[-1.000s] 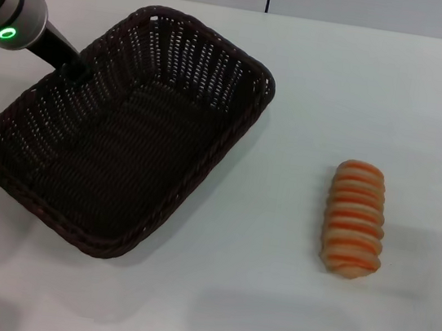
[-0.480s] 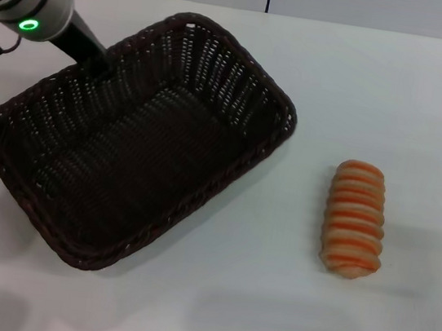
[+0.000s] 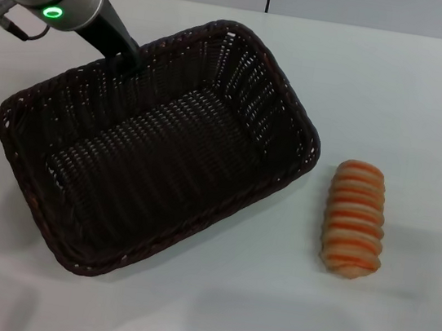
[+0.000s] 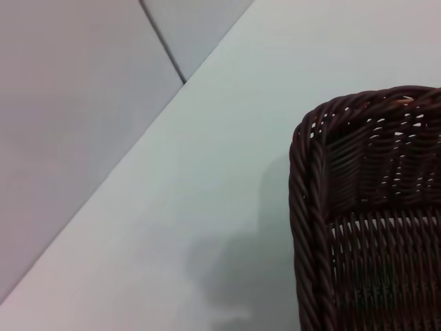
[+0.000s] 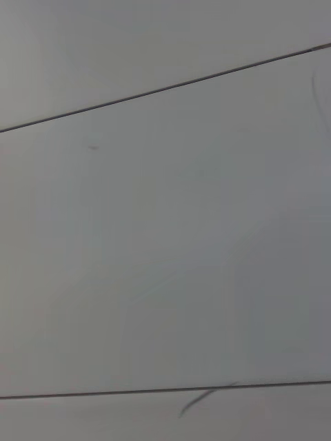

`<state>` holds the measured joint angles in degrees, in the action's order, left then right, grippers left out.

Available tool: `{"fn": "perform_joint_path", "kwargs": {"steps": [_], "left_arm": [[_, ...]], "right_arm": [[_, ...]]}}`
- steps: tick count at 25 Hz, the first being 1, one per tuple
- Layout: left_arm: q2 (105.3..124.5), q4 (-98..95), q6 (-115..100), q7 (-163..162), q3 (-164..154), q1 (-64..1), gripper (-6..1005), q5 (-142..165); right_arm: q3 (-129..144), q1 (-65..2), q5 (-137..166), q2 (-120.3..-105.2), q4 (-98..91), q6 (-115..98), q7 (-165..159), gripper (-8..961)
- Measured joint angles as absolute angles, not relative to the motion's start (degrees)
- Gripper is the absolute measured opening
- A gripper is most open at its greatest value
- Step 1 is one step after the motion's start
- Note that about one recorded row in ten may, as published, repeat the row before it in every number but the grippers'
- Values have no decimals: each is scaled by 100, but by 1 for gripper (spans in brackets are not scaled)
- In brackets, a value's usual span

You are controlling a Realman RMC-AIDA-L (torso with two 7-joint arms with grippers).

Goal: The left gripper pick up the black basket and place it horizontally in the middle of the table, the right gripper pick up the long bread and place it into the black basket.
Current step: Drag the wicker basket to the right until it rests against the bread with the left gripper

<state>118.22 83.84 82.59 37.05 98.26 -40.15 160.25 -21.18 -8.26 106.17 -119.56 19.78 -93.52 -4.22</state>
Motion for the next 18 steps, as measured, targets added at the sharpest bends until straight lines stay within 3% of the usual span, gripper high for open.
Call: {"fn": "perform_joint_path", "kwargs": {"steps": [18], "left_arm": [[11816, 8420, 8566, 4112, 9908, -4328, 188, 15813]], "right_arm": [[-2118, -834, 10617, -11955, 1984, -9416, -422, 823]]}}
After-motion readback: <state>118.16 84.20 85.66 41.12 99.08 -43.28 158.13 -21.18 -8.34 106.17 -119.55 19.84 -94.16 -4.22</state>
